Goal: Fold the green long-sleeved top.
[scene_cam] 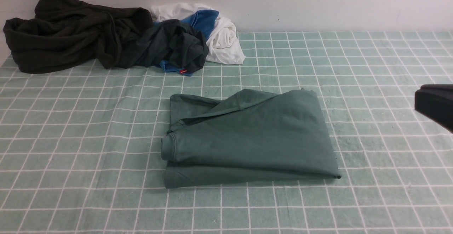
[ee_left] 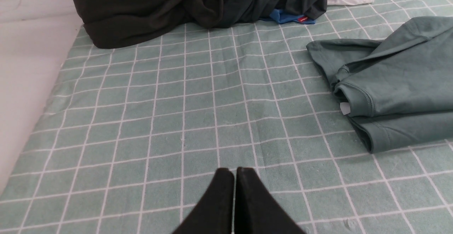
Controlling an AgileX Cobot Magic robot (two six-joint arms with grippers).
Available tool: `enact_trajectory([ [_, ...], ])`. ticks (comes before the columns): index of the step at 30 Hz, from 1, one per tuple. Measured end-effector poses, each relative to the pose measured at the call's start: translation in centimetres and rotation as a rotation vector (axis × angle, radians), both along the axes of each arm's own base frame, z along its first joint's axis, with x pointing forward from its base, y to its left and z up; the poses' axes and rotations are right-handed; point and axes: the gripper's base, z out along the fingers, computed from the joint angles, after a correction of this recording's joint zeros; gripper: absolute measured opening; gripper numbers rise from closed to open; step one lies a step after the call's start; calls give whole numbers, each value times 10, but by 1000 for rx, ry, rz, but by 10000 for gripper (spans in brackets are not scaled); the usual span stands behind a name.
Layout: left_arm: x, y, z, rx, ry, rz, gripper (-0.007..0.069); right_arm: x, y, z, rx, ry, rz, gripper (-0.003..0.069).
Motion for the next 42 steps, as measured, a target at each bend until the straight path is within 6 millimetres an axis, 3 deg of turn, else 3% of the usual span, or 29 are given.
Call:
enact_trajectory([
  [9,0,0,0,0,0,0,-3,3,3,-9,72,-27,2,-14],
  [13,0,0,0,0,0,0,-3,5,-1,-38,163,-127,-40,-14],
  [15,0,0,0,0,0,0,-3,-2,-15,-71,230,-165,-113,-14],
  [16,0,0,0,0,0,0,-3,-4,-18,-72,243,-184,-126,-14],
  [17,0,0,0,0,0,0,-3,-13,-31,-97,284,-195,-201,-14],
  [20,0,0,0,0,0,0,-3,-22,-44,-120,331,-197,-291,-14],
  [23,0,0,0,0,0,0,-3,-37,-63,-164,380,-193,-472,-14],
  [25,0,0,0,0,0,0,-3,-42,-69,-176,385,-206,-549,-14],
  [30,0,0,0,0,0,0,-3,-52,-75,-180,340,-250,-638,-14],
  [37,0,0,0,0,-1,0,-3,-53,-76,-199,293,-47,-696,-14],
  [42,0,0,0,0,-1,0,-3,-54,-76,-201,284,-22,-699,-14],
])
